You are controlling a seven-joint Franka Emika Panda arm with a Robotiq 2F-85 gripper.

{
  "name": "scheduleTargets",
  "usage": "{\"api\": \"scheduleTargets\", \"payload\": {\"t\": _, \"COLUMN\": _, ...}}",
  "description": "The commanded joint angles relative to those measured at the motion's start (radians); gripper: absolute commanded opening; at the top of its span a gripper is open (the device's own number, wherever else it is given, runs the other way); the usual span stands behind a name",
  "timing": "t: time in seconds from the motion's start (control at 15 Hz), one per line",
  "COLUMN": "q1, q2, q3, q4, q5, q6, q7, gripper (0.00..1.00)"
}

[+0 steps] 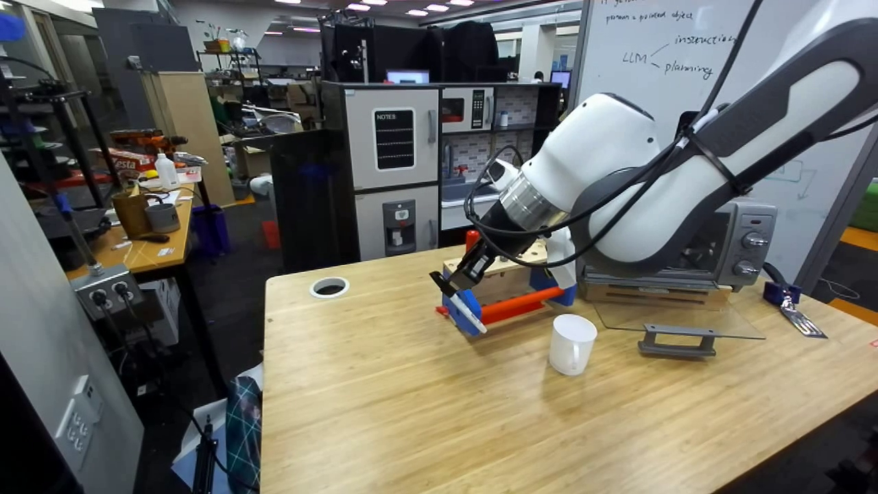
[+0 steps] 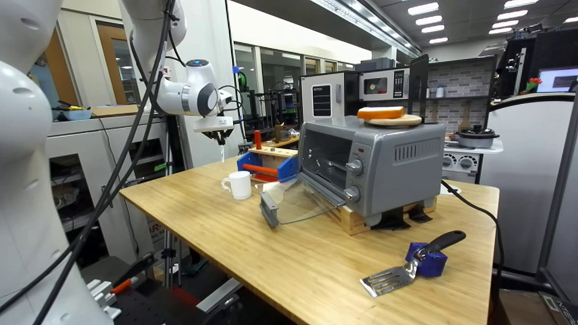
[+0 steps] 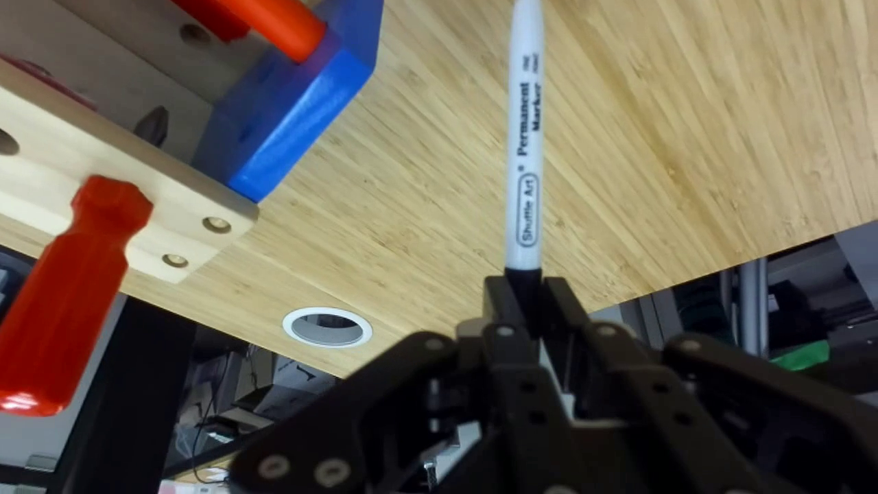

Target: Put the marker in the mug

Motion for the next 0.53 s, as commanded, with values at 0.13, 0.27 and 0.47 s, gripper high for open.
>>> {"api": "scheduleTargets", "payload": {"t": 0.13, "q1": -0.022, "q2": 0.006, "q3": 0.021, "q4": 0.002, "q5": -0.017, "q6": 0.010, "q7": 0.008, "gripper": 0.15}}
{"api": "scheduleTargets", "payload": {"t": 0.27, "q1": -0.029, "q2": 0.005, "q3": 0.028, "q4": -0.004, "q5": -0.016, "q6": 0.017, "q7": 0.008, "gripper": 0.04}}
{"api": "scheduleTargets", "payload": {"t": 0.47, "q1": -0.019, "q2": -0.012, "q3": 0.007, "q4": -0.027, "q5": -0.025, "q6": 0.026, "q7": 0.017, "gripper": 0.04}}
